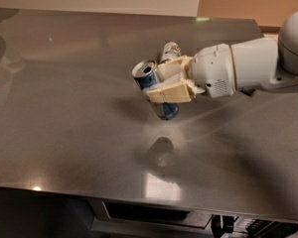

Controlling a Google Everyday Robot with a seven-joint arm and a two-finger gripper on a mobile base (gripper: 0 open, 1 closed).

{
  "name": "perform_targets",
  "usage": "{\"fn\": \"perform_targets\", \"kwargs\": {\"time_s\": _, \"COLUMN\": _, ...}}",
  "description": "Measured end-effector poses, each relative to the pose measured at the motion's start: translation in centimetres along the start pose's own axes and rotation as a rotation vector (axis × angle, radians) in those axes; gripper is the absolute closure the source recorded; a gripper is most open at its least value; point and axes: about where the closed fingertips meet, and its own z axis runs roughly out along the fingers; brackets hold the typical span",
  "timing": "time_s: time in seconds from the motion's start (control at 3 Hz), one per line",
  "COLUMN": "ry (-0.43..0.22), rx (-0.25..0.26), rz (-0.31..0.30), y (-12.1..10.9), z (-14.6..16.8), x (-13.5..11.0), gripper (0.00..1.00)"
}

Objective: Place redbull can upright

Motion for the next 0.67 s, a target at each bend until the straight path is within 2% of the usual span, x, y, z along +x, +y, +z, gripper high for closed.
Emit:
{"fn": "perform_targets", "kwargs": {"time_s": 0.33, "ry": -0.127, "rx": 0.039, "rz": 0.047, "y": -0.3, "z": -0.7, "x": 0.7, "gripper": 1.00}}
{"fn": "perform_targets", "kwargs": {"time_s": 0.67, "ry": -0.218, "rx": 0.063, "rz": 0.090, "y": -0.4, "z": -1.1, "x": 1.7, "gripper": 1.00}}
